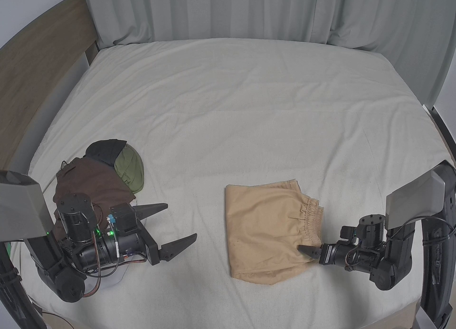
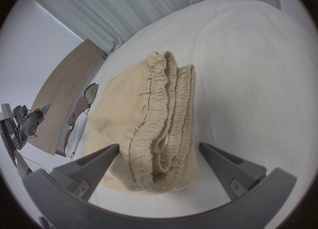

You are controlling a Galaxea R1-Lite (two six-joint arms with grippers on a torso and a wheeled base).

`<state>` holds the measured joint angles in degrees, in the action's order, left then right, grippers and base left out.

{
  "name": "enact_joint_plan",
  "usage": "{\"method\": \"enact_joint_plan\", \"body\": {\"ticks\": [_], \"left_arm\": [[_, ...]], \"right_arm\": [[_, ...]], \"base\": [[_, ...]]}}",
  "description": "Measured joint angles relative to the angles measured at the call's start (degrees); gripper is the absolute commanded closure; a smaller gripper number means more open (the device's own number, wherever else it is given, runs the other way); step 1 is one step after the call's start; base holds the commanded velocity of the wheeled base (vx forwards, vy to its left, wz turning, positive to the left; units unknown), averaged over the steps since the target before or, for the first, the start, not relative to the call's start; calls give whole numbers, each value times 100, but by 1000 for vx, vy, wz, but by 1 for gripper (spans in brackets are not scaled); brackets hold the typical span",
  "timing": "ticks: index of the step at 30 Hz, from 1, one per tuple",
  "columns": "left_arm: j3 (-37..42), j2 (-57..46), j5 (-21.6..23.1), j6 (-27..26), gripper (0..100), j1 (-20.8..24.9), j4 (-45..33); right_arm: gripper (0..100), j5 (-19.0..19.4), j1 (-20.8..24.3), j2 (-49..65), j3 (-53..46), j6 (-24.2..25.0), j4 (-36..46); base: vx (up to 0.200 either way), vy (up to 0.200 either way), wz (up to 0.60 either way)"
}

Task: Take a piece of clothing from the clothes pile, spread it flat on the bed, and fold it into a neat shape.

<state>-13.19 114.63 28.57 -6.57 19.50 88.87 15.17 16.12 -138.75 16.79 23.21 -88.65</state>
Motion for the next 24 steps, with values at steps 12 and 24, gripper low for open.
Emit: {"method": "enact_joint_plan", "body": {"ticks": [12, 24], "left_arm": [[18, 0, 0, 0, 0, 1, 2], [18, 0, -2, 0, 0, 1, 2]], "right_arm": [[0, -28, 256, -118, 241, 640, 18], [100, -44, 301, -107, 316, 657, 13]], "base": [[0, 0, 0], [0, 0, 0]]}}
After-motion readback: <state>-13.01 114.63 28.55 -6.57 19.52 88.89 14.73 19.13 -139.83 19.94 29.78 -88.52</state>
